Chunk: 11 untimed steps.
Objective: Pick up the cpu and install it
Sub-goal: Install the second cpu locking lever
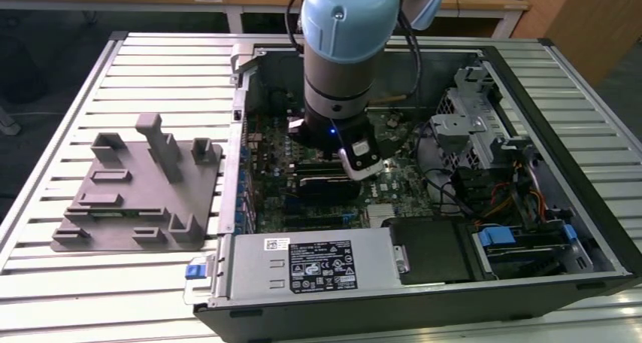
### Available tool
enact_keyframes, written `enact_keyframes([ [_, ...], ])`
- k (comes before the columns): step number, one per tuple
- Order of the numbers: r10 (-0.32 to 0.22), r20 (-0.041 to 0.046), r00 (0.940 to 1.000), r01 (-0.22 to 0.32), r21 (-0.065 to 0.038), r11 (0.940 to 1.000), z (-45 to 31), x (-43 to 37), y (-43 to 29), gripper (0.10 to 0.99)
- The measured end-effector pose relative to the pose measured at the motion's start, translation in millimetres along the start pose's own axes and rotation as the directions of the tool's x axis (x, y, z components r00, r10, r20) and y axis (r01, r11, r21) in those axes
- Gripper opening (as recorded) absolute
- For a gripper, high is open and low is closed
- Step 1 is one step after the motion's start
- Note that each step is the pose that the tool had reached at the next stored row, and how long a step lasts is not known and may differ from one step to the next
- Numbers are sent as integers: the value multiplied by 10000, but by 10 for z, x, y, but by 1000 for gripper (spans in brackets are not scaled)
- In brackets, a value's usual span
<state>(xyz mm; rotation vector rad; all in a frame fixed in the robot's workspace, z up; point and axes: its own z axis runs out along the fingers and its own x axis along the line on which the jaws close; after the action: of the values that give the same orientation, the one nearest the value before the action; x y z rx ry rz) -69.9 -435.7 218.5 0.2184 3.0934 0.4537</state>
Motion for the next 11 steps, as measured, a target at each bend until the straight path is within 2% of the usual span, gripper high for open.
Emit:
enact_keyframes([
  [11,7,-36,10000,-8,-264,9997,89,91,-61,106],
])
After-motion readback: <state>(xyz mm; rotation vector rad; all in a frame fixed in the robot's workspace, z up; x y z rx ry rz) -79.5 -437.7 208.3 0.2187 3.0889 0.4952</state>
